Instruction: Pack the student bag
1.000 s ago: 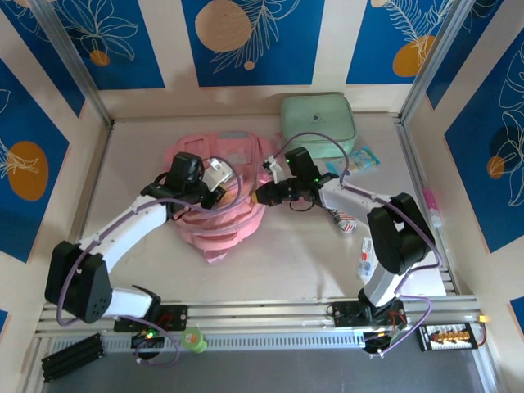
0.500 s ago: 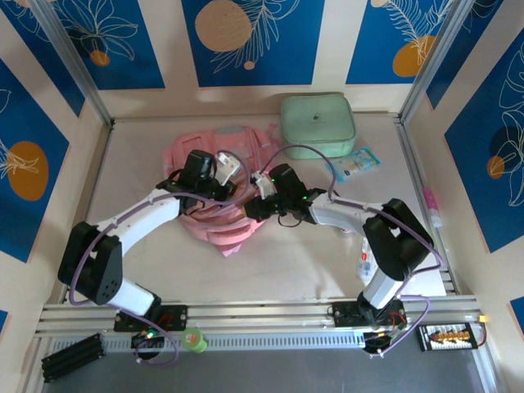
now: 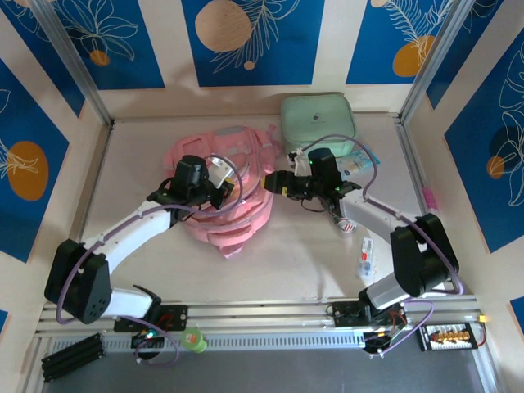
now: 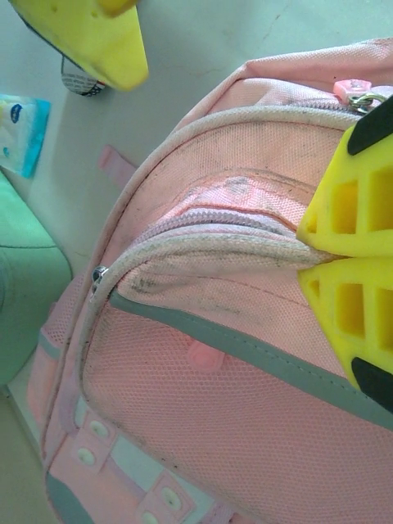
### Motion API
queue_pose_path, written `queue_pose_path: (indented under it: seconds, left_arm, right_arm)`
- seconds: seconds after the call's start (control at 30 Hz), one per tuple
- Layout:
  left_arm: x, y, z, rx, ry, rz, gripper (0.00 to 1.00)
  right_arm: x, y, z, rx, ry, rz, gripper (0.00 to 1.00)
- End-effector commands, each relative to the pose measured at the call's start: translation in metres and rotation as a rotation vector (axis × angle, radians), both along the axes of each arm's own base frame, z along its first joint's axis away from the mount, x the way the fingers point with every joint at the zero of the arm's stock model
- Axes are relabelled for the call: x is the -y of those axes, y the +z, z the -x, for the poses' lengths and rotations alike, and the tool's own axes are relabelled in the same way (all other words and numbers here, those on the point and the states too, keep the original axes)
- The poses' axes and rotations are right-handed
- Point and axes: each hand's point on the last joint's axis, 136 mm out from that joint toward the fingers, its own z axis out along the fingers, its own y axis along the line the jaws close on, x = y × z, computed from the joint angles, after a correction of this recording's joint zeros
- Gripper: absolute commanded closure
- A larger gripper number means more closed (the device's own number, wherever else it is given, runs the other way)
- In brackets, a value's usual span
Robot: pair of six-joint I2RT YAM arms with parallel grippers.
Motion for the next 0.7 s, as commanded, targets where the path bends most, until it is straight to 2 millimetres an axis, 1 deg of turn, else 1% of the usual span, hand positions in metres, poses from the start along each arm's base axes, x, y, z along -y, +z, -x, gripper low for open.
queue_pose_path:
  seconds: [0.0, 0.17, 0.4, 0.53, 0.67]
  left_arm:
    - [0.019, 0.043, -0.007, 0.117, -0.046, 0.134, 1.00]
    - [0.023, 0.040, -0.009, 0.101, -0.053, 0.146, 1.00]
    - [0.029, 0.037, -0.008, 0.072, -0.080, 0.147, 1.00]
    - [0.034, 0.029, -0.003, 0.046, -0.102, 0.128, 1.00]
    - [0.039, 0.015, 0.008, 0.016, -0.146, 0.080, 0.99]
  right_arm:
    - [-0.017, 0.019, -0.004, -0.112, 0.014, -0.100, 0.29]
    - [-0.026, 0.008, -0.015, -0.243, -0.031, -0.109, 0.20]
    - [-0.045, 0.007, -0.016, -0.284, -0.015, -0.120, 0.19]
    - [-0.048, 0.001, -0.021, -0.319, -0.035, -0.123, 0.17]
    - [-0.054, -0.002, -0.026, -0.361, -0.036, -0.148, 0.15]
